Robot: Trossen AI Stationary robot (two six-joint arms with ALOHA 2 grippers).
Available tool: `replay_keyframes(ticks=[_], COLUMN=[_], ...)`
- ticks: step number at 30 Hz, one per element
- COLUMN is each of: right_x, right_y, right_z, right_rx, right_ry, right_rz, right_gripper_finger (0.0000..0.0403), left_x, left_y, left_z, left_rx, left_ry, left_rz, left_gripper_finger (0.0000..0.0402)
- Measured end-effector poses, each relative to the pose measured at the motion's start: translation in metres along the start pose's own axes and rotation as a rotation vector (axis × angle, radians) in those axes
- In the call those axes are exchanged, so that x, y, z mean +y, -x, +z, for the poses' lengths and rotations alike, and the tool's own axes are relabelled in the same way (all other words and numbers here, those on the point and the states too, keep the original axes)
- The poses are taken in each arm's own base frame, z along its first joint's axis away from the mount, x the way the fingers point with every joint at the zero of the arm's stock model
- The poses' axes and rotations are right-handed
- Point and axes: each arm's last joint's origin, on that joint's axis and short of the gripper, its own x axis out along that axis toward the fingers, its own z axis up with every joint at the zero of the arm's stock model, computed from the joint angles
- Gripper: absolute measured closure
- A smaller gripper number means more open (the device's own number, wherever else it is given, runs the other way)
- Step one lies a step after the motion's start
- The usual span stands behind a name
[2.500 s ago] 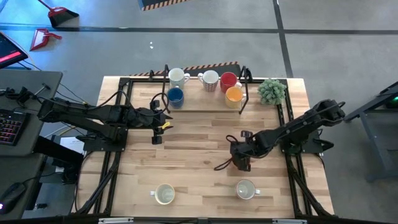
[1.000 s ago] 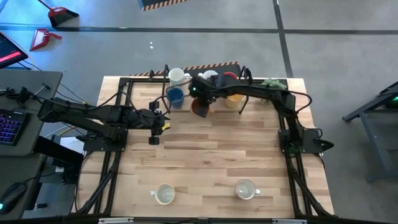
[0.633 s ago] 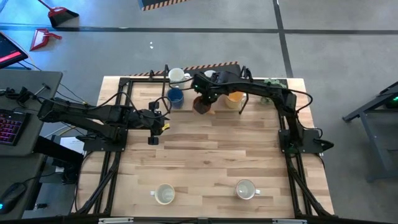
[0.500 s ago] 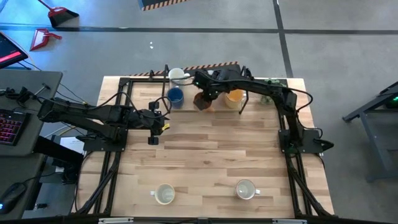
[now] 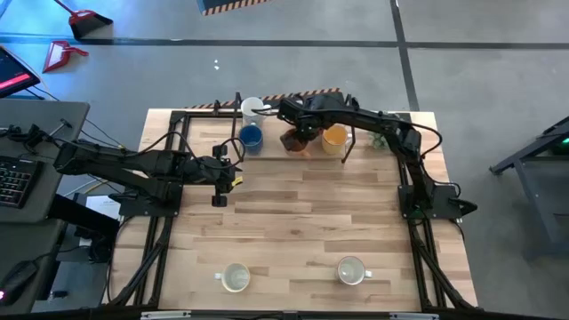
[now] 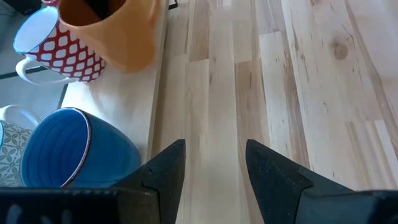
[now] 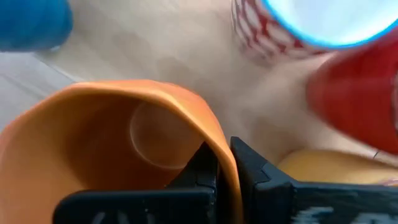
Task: Place coffee mugs
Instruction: Put the orange mug on the shelf
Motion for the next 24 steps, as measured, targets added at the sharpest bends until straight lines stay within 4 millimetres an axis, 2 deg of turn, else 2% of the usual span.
replay_keyframes(ticks=[6,15,24], right_x=[-0.005,-0.024,-0.028], right_y=[-0.007,-0.009,-0.009], right_z=[0.003,0.01,0.009], right_rx=[0.034,0.062,0.072], right_ry=[-0.059,-0.156,-0.199], right_rz=[-0.001,-0.049,-0.076], right_gripper_finger=[0.0403,0.0403,0.0403], left_x=[0.0,0.0,0.0], left_y=[0.0,0.0,0.0], left_z=[0.0,0.0,0.0], left_rx=[-0.002,-0.001,-0.001], left_ry=[0.0,0.0,-0.001], left_rz=[0.001,0.0,0.0], left_gripper_finger=[0.0243,0.0243,0.0243])
